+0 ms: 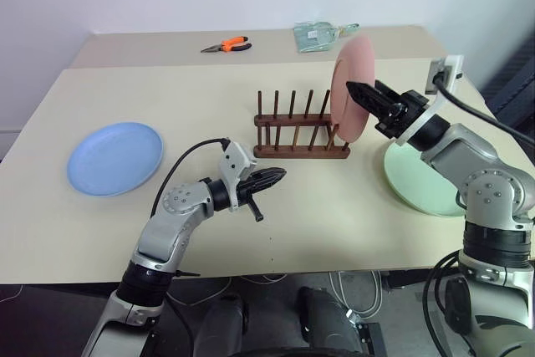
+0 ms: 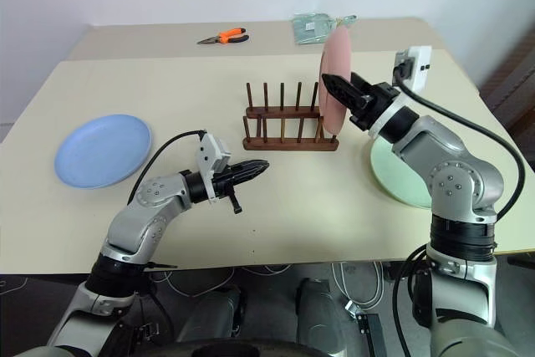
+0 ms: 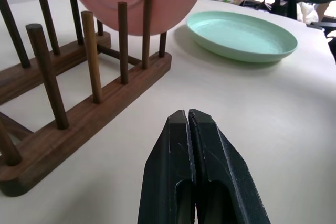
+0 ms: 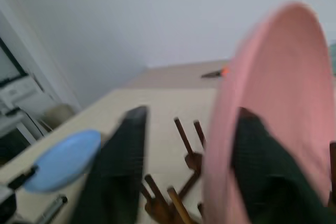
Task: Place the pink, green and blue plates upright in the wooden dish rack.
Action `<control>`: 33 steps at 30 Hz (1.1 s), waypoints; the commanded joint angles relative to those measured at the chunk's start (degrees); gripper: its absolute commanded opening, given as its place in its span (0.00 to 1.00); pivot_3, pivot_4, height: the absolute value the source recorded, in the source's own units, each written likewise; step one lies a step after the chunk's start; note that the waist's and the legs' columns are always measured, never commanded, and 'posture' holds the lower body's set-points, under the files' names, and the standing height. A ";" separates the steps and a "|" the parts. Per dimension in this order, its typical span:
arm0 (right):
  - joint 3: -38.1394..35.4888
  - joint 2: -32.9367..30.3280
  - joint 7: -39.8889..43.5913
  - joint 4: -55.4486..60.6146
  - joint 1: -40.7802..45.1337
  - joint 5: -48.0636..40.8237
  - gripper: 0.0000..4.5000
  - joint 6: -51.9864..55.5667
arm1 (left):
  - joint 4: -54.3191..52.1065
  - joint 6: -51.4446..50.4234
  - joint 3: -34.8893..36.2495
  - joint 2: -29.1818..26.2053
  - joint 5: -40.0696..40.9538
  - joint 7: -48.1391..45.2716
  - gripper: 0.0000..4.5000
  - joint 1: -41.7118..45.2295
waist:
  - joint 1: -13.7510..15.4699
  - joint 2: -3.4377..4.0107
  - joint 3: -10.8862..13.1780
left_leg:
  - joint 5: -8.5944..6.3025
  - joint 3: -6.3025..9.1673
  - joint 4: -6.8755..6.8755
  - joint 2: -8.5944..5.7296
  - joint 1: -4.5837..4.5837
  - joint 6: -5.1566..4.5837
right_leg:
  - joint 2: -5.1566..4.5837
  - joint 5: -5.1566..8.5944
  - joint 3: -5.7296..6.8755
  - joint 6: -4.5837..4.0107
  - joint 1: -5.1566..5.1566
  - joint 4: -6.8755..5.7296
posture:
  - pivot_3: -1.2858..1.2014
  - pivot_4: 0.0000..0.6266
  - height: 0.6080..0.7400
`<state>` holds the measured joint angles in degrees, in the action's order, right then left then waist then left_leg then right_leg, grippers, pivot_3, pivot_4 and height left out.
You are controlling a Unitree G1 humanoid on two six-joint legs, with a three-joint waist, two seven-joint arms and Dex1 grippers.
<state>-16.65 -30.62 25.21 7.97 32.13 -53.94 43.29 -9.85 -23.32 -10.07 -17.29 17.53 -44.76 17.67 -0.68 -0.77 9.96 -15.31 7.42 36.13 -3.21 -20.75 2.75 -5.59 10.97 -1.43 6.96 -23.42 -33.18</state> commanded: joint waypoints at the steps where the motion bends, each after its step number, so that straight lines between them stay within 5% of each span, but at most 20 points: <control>1: -0.65 -2.30 -0.07 0.68 1.54 5.91 0.91 -4.69 | -2.25 0.02 -0.12 -0.01 0.91 0.08 0.01 0.14 | 0.08 0.00 0.00 | 0.00 0.00 0.00 0.00 0.00 0.00 | 0.00 0.00 0.00 0.00 0.00 0.00 | 0.52 0.24 1.00; 6: -7.95 -7.86 1.10 3.40 -3.11 8.12 0.91 -7.11 | -2.19 0.10 -0.24 -0.32 0.78 -0.03 0.01 0.02 | 0.35 0.01 0.00 | 0.00 0.01 0.02 -0.02 -0.15 0.00 | 0.00 0.00 0.01 0.01 -0.05 0.05 | 0.52 0.24 1.00; 10: -13.78 -13.29 5.88 9.21 -17.44 8.95 0.91 -5.85 | -1.85 0.23 -0.58 -0.59 0.83 -0.59 0.01 -0.04 | 0.90 0.01 -0.01 | -0.03 0.04 0.02 -0.02 -0.23 -0.06 | 0.00 0.03 0.04 0.04 -0.08 0.09 | 0.52 0.24 1.00; 15: -3.79 -17.89 8.37 16.45 -34.86 21.85 0.91 -8.75 | 0.25 1.04 -1.63 -0.27 0.45 -1.78 0.01 1.46 | 0.71 0.03 -0.03 | -0.05 -0.12 0.07 0.02 -0.17 -0.08 | -0.01 0.16 -0.01 0.21 -0.09 0.06 | 0.52 0.24 1.00; 20: 7.55 -16.93 2.47 13.53 -36.93 35.78 0.91 -10.37 | 1.85 1.48 -2.38 0.36 0.13 -2.15 0.01 3.30 | 0.11 0.02 -0.02 | -0.05 -0.18 0.09 0.03 -0.10 -0.07 | -0.02 0.19 -0.03 0.12 -0.05 0.08 | 0.52 0.24 1.00; 23: 10.47 -16.68 -0.76 9.41 -35.40 41.88 0.72 -10.47 | 2.08 1.81 -2.43 0.11 0.05 -2.49 0.01 3.27 | 0.14 0.02 -0.02 | -0.05 -0.17 0.07 0.02 -0.23 -0.07 | -0.02 0.19 -0.03 0.13 -0.13 0.10 | 0.52 0.24 1.00; 29: 7.92 -15.13 -1.34 7.00 -32.38 43.63 0.05 -12.18 | 1.65 2.18 -2.45 -0.38 -0.33 -2.42 0.01 2.36 | 0.59 -0.01 -0.01 | -0.05 -0.12 0.14 -0.01 -0.33 -0.07 | -0.04 0.18 -0.02 0.14 -0.17 0.10 | 0.52 0.24 1.00; 33: 0.84 -13.53 -0.68 7.71 -28.45 39.91 0.01 -13.12 | 1.76 2.66 -2.13 -0.25 -0.61 -1.72 0.01 2.07 | 0.83 0.00 -0.01 | -0.05 -0.13 0.14 -0.01 -0.34 -0.07 | -0.04 0.18 -0.03 0.14 -0.17 0.09 | 0.52 0.24 1.00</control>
<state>-11.23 -44.31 24.36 14.23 1.56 -12.21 31.74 -6.85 -21.95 -12.62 -17.73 16.86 -46.95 19.87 0.15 -0.77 9.95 -15.36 7.30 36.27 -3.22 -21.08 2.68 -5.62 11.15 -1.45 7.10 -23.60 -33.09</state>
